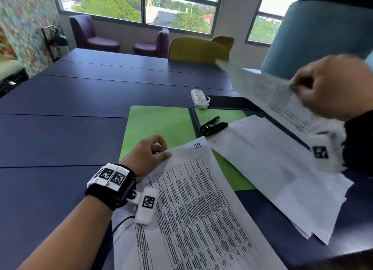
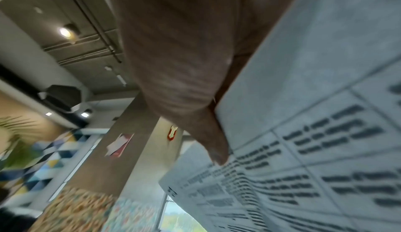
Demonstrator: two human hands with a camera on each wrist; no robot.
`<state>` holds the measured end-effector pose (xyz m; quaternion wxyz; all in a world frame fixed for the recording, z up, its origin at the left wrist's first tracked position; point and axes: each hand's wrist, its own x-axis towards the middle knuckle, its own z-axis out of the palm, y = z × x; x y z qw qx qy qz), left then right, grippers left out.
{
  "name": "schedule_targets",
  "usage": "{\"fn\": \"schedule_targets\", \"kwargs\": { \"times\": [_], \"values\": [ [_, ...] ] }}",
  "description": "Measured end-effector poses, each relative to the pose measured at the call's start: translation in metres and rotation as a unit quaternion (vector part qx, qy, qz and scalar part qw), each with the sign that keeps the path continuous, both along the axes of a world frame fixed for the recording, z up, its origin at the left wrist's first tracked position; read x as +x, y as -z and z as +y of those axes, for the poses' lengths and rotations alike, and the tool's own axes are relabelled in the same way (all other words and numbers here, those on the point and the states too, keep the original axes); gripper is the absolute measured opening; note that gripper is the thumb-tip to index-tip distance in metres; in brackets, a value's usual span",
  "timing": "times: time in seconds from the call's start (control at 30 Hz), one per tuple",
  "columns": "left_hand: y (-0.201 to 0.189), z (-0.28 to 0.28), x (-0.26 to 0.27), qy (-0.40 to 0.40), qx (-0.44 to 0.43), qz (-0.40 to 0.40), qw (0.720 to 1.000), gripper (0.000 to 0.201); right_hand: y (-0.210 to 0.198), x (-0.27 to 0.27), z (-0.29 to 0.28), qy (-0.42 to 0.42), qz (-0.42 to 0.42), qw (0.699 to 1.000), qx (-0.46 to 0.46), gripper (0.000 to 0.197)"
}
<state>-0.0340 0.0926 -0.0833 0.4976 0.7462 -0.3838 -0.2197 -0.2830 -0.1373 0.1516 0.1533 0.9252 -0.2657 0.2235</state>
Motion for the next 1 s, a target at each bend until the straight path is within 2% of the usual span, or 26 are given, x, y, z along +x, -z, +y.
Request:
{"fn": "schedule_targets", "kwargs": {
  "times": [0.07, 0.2, 0.27, 0.37, 0.7, 0.77, 0.83, 0.87, 0.9, 1.0],
  "values": [
    [0.002, 0.0, 0.001, 0.0, 0.012, -0.011, 1.0, 0.011, 0.032, 0.006, 0.017, 0.028, 0.081, 0.996, -0.018, 0.01],
    [0.004, 0.001, 0.0, 0.001, 0.024, -0.023, 0.999, 0.015, 0.106, 0.004, 0.028, 0.075, 0.231, 0.97, -0.011, 0.014],
    [0.004, 0.001, 0.0, 0.0, 0.029, -0.029, 0.999, 0.015, 0.133, -0.006, 0.033, 0.078, 0.277, 0.958, 0.01, 0.014],
    [0.003, 0.001, -0.001, -0.001, 0.021, -0.025, 0.999, 0.014, 0.149, -0.013, 0.035, 0.089, 0.308, 0.947, 0.024, 0.016],
    [0.006, 0.0, -0.001, -0.009, 0.014, -0.023, 1.0, 0.014, 0.157, 0.0, 0.014, 0.113, 0.307, 0.942, 0.07, 0.011],
    [0.005, 0.0, -0.001, -0.013, 0.024, -0.018, 0.999, 0.02, 0.163, -0.001, 0.008, 0.114, 0.31, 0.938, 0.102, 0.032],
    [0.004, 0.0, -0.003, -0.016, 0.017, 0.005, 1.0, 0.047, 0.168, -0.002, 0.005, 0.118, 0.31, 0.932, 0.144, 0.059],
    [0.003, -0.001, -0.003, -0.019, 0.011, 0.02, 1.0, 0.057, 0.169, -0.003, 0.006, 0.112, 0.295, 0.935, 0.162, 0.066],
    [0.002, -0.001, -0.003, -0.02, 0.007, 0.03, 0.999, 0.06, 0.169, -0.002, 0.007, 0.1, 0.275, 0.94, 0.174, 0.067],
    [0.002, 0.0, -0.003, -0.013, 0.017, 0.034, 0.999, 0.055, 0.166, 0.003, 0.019, 0.05, 0.198, 0.956, 0.21, 0.047]
  ]
}}
